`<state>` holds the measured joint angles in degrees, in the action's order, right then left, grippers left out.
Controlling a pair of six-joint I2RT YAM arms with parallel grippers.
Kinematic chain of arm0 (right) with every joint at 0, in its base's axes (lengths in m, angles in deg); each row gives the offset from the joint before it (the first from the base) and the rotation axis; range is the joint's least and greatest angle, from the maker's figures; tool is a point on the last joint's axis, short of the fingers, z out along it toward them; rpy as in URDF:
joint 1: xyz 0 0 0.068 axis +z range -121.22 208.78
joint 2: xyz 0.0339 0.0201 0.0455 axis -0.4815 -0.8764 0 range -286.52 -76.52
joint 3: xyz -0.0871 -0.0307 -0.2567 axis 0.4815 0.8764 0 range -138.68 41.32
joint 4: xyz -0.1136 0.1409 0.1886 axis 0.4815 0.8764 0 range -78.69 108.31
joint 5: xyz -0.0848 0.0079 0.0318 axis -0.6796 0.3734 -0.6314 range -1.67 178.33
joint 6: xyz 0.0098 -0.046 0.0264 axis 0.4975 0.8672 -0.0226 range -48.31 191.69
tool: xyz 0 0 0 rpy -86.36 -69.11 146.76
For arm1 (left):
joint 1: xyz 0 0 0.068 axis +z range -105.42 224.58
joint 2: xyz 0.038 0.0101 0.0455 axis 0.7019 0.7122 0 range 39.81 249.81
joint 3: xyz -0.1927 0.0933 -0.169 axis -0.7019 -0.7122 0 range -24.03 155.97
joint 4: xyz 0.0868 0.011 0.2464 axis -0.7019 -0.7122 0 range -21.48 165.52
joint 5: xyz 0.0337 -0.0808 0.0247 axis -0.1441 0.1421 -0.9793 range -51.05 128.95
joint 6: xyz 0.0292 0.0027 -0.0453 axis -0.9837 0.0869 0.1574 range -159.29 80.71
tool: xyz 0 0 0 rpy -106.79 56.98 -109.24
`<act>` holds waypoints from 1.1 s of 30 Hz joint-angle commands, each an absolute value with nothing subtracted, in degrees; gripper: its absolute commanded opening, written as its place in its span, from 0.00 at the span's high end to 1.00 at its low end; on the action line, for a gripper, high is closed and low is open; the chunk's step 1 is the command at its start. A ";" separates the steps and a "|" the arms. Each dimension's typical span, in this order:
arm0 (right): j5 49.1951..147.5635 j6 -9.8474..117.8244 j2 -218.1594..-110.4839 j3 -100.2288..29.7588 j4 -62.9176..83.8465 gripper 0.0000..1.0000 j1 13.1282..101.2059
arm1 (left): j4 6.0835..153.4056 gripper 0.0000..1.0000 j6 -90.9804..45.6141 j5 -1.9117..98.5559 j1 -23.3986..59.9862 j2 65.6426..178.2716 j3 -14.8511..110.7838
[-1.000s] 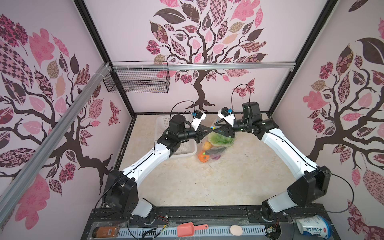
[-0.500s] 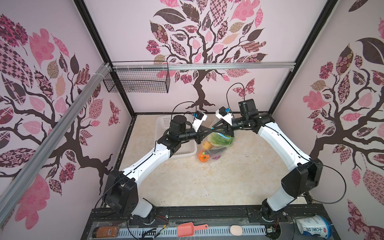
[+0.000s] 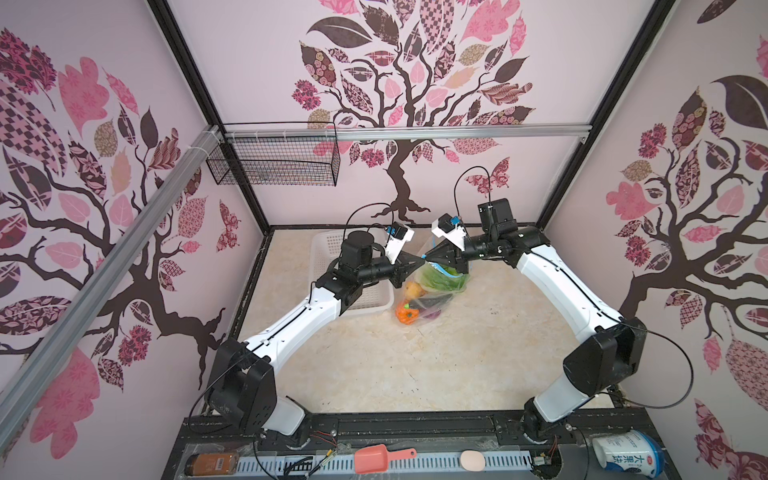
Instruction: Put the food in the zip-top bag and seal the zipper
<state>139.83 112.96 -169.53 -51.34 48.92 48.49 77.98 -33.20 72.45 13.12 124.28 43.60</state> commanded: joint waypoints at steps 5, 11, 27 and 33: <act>134.73 108.78 -164.84 -45.64 45.42 1.00 48.65 | 86.76 1.00 -28.28 65.14 15.20 121.35 42.51; 131.15 107.43 -163.13 -43.89 44.10 1.00 48.78 | 88.75 1.00 -26.86 63.13 15.49 119.74 41.19; 117.53 104.70 -156.44 -38.68 41.50 1.00 48.73 | 88.46 1.00 -22.17 54.21 18.36 125.24 47.44; 110.73 102.54 -153.99 -37.17 41.07 1.00 48.74 | 87.35 1.00 -21.84 55.04 18.61 130.87 52.93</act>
<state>116.77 104.40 -157.58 -37.55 36.22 49.60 83.86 -22.71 62.13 15.39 129.68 48.00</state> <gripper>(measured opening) 0.099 0.050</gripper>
